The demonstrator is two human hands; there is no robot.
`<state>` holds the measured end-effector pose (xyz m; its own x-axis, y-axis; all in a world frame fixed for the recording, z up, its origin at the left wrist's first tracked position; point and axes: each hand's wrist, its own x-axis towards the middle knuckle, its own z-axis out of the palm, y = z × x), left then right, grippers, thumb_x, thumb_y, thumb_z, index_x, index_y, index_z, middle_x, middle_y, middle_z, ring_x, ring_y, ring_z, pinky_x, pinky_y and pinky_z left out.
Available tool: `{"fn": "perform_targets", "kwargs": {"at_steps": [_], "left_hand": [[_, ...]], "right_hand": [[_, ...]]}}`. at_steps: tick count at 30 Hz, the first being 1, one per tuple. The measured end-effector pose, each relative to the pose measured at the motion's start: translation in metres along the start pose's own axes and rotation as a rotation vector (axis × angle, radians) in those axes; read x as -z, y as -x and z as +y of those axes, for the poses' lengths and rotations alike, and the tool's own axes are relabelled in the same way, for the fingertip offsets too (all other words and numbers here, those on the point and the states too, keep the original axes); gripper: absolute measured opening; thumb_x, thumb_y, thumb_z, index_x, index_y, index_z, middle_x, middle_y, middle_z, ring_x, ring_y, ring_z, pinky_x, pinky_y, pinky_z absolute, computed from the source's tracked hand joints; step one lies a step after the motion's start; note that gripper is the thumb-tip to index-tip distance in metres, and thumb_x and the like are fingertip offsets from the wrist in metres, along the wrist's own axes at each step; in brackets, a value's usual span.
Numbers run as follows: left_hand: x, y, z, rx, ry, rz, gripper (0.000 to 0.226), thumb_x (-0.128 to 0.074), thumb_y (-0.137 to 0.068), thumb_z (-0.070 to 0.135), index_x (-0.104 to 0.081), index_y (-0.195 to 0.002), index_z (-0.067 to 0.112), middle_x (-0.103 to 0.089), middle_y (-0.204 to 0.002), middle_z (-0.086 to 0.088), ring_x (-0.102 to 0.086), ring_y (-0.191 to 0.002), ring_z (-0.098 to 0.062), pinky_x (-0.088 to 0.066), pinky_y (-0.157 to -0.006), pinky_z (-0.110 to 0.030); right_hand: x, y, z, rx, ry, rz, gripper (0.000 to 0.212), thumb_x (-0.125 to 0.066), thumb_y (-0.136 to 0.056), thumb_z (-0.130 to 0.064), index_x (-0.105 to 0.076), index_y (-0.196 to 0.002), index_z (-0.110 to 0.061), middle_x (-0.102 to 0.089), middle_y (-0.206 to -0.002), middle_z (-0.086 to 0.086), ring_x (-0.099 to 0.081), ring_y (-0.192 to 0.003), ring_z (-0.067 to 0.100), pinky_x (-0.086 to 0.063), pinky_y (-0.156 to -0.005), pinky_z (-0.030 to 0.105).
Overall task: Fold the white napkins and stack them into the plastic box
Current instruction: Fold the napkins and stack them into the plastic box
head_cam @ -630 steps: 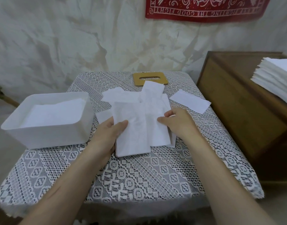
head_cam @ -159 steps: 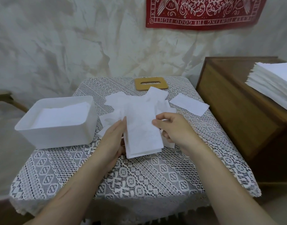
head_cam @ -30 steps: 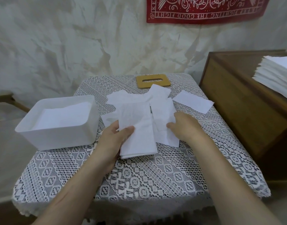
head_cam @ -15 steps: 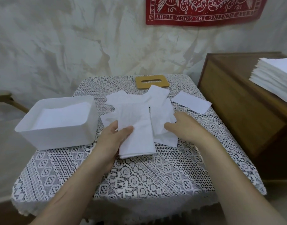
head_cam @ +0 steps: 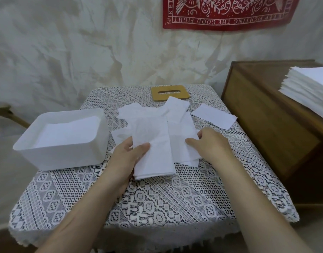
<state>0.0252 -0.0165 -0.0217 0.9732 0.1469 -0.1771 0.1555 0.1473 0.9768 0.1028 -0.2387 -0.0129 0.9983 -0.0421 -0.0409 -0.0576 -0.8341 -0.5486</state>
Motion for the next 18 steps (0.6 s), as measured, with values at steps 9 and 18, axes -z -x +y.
{"fn": "perform_targets", "kwargs": {"at_steps": [9, 18], "left_hand": [[0.004, -0.002, 0.001, -0.013, 0.004, -0.003, 0.023, -0.064, -0.099, 0.011, -0.069, -0.121, 0.016, -0.08, -0.111, 0.0, -0.077, -0.099, -0.022, -0.059, -0.081, -0.037], [0.002, 0.003, 0.001, -0.018, -0.006, -0.01, 0.023, -0.063, -0.1, 0.013, -0.068, -0.122, 0.017, -0.079, -0.113, -0.001, -0.076, -0.102, -0.024, -0.058, -0.084, -0.041]], "right_hand": [[-0.007, -0.02, -0.005, -0.059, 0.014, -0.03, 0.018, -0.065, -0.093, -0.035, -0.056, -0.094, -0.02, -0.065, -0.102, 0.005, -0.059, -0.094, 0.031, -0.039, -0.068, 0.033], [0.006, -0.003, 0.001, -0.014, -0.213, -0.022, 0.011, -0.063, -0.089, -0.022, -0.057, -0.089, -0.013, -0.06, -0.081, 0.004, -0.059, -0.081, 0.029, -0.035, -0.062, 0.033]]}}
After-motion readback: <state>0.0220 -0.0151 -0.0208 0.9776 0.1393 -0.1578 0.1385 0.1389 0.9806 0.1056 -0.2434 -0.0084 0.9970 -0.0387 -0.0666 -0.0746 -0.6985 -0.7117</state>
